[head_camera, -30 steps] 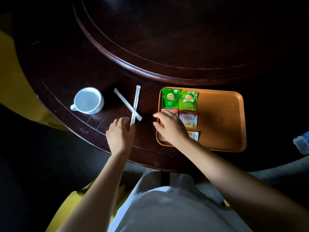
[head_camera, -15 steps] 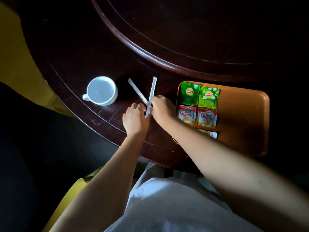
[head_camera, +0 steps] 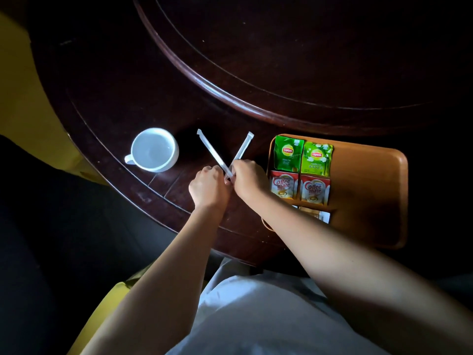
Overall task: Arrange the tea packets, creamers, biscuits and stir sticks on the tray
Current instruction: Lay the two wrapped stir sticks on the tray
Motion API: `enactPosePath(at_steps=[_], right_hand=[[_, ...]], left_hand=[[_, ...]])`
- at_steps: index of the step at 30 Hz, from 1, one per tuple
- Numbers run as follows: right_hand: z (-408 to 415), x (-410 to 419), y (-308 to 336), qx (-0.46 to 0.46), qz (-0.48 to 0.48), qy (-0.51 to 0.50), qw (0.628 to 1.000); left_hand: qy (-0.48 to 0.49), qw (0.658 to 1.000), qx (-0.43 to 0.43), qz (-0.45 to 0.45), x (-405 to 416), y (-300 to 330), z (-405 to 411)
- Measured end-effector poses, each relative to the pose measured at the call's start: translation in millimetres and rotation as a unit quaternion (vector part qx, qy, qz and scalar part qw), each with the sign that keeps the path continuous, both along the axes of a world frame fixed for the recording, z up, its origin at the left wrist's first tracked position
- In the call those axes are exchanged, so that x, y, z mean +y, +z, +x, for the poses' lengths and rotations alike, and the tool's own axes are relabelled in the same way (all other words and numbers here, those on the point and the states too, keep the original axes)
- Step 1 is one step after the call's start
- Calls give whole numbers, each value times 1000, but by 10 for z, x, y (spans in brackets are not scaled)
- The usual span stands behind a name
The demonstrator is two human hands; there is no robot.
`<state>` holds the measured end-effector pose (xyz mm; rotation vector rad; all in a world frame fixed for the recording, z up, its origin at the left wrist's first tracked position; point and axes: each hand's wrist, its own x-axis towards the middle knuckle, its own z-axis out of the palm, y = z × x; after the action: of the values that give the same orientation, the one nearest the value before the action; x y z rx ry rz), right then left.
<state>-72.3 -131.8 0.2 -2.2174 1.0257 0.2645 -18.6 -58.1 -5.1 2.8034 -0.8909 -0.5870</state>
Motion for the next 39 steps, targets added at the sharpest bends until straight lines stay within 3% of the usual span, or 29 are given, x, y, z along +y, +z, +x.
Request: enactPosePath(at_steps=[6, 13, 20, 28, 39], right_hand=[[-118, -15, -4, -18, -11, -33, 999], [-461, -109, 75, -106, 64, -125, 984], [-1502, -348, 26, -196, 113, -266, 937], [-2641, -771, 5, -104, 85, -352, 926], [-2802, -999, -77, -3, 21, -301, 953]], left_hand=[[75, 996, 46, -13, -49, 40, 14], [164, 967, 123, -152, 73, 270, -145], [88, 955, 203, -199, -142, 462, -916], [-63, 968, 217, -108, -790, 250, -1695], [-30, 977, 208, -38, -1126, 58, -2077]])
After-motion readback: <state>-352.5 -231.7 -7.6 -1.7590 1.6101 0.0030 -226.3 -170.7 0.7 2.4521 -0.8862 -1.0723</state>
